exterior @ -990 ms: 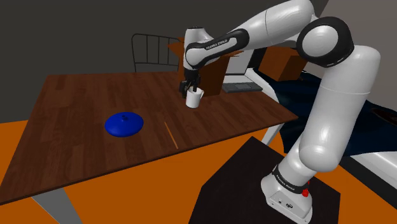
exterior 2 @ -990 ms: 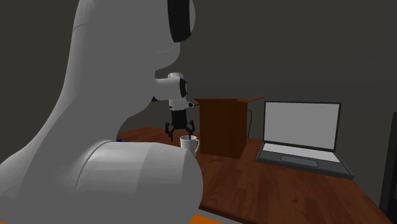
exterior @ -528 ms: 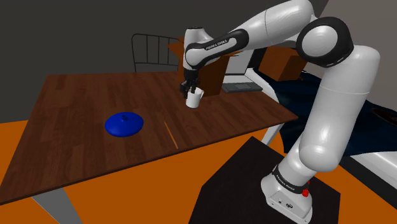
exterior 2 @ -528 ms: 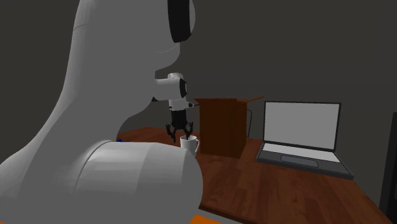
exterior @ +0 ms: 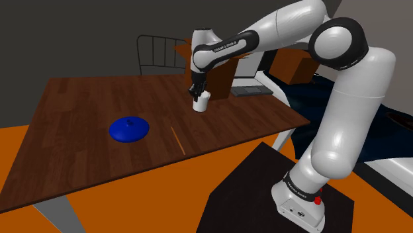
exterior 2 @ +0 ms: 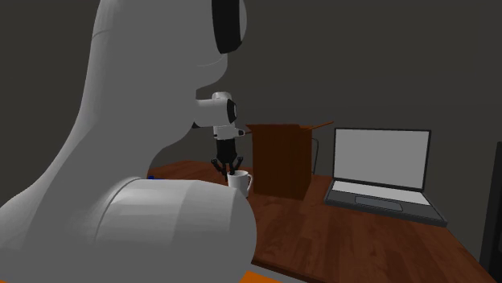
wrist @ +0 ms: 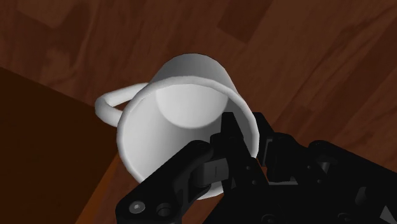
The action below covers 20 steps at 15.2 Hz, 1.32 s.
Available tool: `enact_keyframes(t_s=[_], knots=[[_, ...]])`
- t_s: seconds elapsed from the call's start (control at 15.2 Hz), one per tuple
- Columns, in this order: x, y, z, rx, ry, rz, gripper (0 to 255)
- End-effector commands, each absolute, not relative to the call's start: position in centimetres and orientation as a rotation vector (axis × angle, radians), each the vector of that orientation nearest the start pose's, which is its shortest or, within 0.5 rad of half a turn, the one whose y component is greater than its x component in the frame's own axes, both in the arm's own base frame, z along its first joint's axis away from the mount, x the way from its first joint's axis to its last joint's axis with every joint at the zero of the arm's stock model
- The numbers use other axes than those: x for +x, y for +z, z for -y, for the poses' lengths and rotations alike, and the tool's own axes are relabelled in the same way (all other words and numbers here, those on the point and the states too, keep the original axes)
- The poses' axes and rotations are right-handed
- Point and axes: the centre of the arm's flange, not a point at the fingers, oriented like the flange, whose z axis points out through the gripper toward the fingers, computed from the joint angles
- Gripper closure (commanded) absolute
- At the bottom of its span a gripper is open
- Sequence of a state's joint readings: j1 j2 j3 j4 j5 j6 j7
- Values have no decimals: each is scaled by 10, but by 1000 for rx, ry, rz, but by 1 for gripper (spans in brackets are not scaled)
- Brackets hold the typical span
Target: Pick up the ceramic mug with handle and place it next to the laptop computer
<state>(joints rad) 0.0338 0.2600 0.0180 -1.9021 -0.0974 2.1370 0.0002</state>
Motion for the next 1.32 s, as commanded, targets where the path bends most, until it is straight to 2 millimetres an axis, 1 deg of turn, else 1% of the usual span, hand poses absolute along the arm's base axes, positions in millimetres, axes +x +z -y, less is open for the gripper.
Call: enact_keyframes(t_s=[0.0,1.25], knots=[[609,356,-24,-3214,61,164,255],[609,456,-24,-3214,61,164,255]])
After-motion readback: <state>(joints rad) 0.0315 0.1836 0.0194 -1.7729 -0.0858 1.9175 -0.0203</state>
